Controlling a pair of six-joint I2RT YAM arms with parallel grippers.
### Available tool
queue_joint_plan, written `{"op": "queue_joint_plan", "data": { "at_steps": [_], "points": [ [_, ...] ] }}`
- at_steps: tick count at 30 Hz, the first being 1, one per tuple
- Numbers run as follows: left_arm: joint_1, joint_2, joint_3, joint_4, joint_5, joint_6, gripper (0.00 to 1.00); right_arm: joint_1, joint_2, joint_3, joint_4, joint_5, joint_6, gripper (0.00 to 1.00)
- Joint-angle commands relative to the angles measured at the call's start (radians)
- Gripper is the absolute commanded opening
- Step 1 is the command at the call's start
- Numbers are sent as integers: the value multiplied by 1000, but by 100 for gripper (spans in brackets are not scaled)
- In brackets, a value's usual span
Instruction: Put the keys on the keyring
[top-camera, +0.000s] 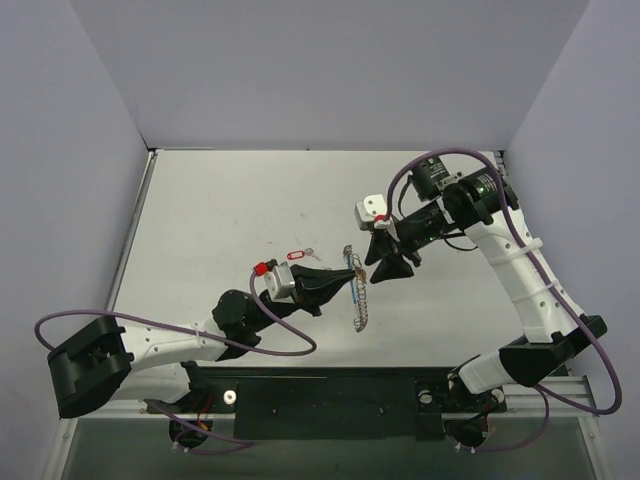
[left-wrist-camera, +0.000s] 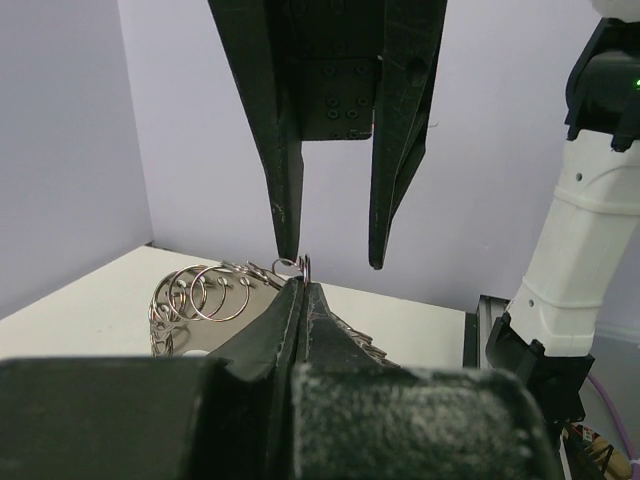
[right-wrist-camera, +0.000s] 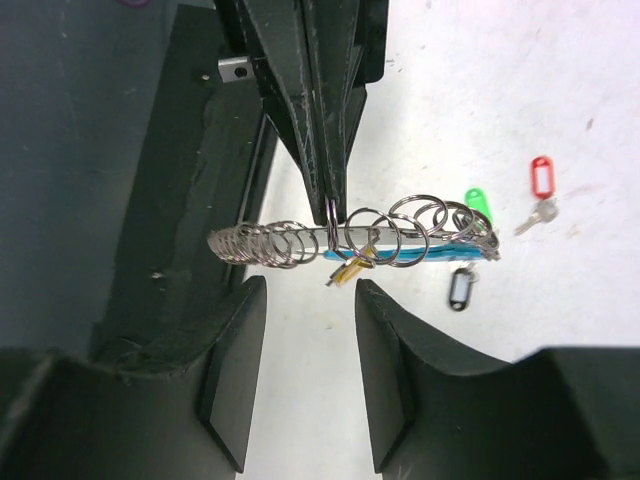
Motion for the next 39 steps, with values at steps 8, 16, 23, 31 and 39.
{"op": "queue_joint_plan", "data": {
  "at_steps": [8,16,23,31,39],
  "points": [
    [154,-137,35,152,298,-141,0,31,-28,85,-266,-56,-367,37],
    [267,-104,77,161,515,-310,0,64,-53,98,-266,-116,-338,34],
    [286,-44,107,200,577,-403,0,86,-21,121,-266,-137,-346,34],
    [287,-13,110,245,571,-442,0,116,-7,98,-266,-124,-350,33],
    [289,-11,113,256,565,-454,0,121,-18,33,-261,-101,-358,28]
  ]
}}
